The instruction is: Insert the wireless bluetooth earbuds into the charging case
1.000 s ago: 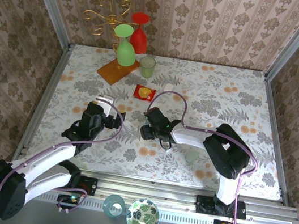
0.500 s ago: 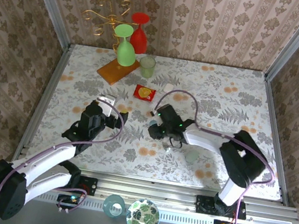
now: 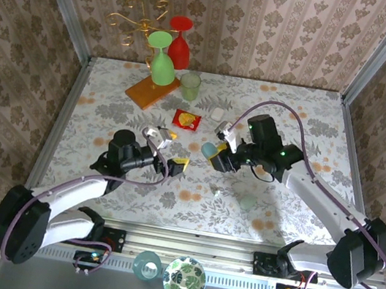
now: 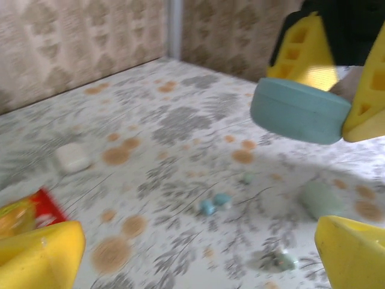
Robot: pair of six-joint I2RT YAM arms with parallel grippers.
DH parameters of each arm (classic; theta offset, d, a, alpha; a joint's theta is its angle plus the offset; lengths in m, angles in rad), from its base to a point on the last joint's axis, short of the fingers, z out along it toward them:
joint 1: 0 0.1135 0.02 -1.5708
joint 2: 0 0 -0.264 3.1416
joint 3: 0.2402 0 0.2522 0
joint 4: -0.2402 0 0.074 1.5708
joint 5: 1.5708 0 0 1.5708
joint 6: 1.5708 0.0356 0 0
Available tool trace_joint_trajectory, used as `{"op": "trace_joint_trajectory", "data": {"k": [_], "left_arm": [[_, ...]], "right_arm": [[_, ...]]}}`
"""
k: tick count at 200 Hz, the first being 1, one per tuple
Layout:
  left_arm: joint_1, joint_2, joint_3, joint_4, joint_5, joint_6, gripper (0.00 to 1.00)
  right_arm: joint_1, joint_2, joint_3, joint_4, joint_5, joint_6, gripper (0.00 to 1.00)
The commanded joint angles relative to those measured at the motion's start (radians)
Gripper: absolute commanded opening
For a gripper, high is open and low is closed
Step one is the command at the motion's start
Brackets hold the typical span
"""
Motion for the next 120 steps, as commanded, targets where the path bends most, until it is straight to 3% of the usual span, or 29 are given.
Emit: {"op": "trace_joint_trajectory", "data": {"k": [1, 54, 120], "left_arm": [[-0.008, 0.046, 0.052, 0.157, 0.256, -0.048, 0.97], [-0.049, 0.128, 0.105, 0.254, 0.438, -0.127, 0.90], [-0.084, 0.130, 0.137, 0.200, 0.512, -0.126, 0.79]], "right_arm": [[-0.002, -0.026, 0.044, -0.136, -0.139, -0.102, 0.23], [0.022, -0.025, 0.102, -0.217, -0.200, -0.169, 0.21], [0.043, 0.019, 0.171, -0.286, -0.213, -0.239, 0.19]]}}
